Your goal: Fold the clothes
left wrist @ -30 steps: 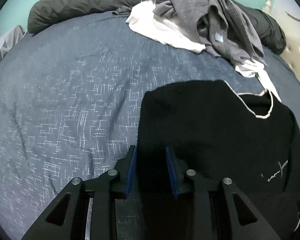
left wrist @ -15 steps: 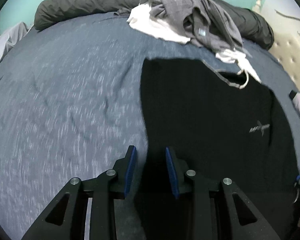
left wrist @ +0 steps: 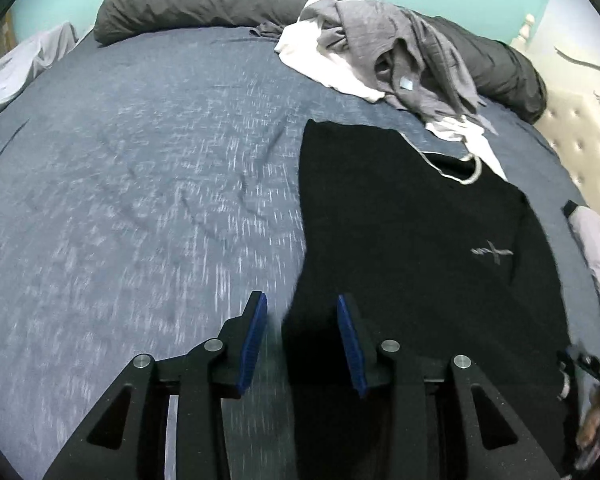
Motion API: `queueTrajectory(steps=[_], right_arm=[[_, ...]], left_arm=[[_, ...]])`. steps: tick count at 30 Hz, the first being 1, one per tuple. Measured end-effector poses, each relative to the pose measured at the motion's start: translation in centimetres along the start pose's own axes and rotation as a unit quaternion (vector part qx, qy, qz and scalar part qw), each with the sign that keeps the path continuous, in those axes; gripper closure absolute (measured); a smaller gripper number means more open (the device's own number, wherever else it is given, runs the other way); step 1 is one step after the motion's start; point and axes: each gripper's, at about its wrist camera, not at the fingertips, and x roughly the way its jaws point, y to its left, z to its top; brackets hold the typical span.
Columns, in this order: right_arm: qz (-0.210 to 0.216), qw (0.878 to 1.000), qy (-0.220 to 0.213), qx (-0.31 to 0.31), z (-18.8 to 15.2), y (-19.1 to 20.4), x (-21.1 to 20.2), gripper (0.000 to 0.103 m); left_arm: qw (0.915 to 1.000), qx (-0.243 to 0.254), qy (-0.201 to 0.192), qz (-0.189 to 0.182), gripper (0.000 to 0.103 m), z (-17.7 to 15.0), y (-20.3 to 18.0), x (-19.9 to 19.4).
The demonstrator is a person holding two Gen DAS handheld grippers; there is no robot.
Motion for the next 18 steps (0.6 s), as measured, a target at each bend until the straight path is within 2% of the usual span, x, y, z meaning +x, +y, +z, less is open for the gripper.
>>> queueTrajectory(steps=[4, 6, 9, 13, 16, 18], right_arm=[[-0.006, 1.0, -0.013, 0.008, 0.1, -0.4, -2.0, 0.082], [-0.009, 1.0, -0.011, 0.005, 0.0, -0.5, -3.1, 0.082], [-0.033, 0.999, 0.001, -0.018, -1.0, -0.5, -4.9, 0.071], [-0.037, 0.997, 0.059, -0.028, -3.1, -1.5, -6.6, 0.069], [-0.058, 0.992, 0.102, -0.036, -5.1, -2.6, -7.8, 0.058], [-0.067, 0.99, 0.121, -0.041, -6.5, -2.9, -8.8, 0.057]], left_arm=[[0.9995, -0.005, 0.021, -0.024, 0.055, -2.3, 0.0, -2.9], [0.9988, 0.002, 0.034, -0.035, 0.055, -4.1, -0.2, -4.7], [0.9977, 0.014, 0.046, -0.047, 0.054, -6.8, -0.4, -6.6], [0.9954, 0.016, 0.072, -0.061, 0.053, -10.7, -0.2, -8.8], [0.9939, 0.013, 0.084, -0.069, 0.05, -12.8, -0.2, -9.9], [0.9923, 0.009, 0.096, -0.078, 0.046, -14.7, -0.1, -10.7]])
